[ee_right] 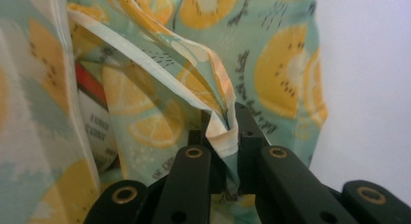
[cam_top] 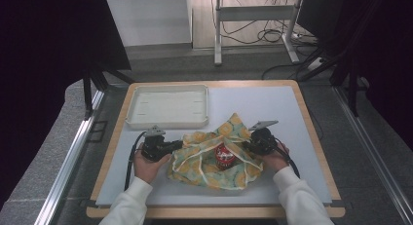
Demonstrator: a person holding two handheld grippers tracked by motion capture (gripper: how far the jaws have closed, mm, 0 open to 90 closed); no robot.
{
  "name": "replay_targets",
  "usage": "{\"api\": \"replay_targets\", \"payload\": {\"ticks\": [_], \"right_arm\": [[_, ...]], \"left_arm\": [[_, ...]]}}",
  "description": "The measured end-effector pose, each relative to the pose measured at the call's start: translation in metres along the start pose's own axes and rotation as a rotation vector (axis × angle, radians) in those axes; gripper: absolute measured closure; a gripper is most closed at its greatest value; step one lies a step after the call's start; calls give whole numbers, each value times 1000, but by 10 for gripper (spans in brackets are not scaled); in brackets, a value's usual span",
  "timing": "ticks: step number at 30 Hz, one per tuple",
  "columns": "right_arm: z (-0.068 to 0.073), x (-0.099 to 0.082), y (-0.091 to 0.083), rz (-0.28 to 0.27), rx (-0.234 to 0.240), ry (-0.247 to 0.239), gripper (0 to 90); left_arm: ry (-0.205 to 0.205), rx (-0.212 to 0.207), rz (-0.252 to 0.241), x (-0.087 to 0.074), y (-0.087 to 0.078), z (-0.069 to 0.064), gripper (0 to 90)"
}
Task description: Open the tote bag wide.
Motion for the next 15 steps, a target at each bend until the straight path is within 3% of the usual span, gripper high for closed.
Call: {"api": "replay_targets", "payload": {"ticks": [7,15], "right_arm": [[1,-7,5,29,4,-5,845],[-1,-11,5,12,17,0,842]], "left_arm": [[-9,-3,55,-8,14,2,900],[-17,0,83,-12,22,3,898]]}}
Point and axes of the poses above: each handheld gripper's, and its own axes: y roughly forward along the jaws, x roughly out of its top, z roughly to its left, the point moved 1 cm from there along y, roughly forward along the jaws, and after that the axes turned 10 degrees about z, right-handed, at the moved point
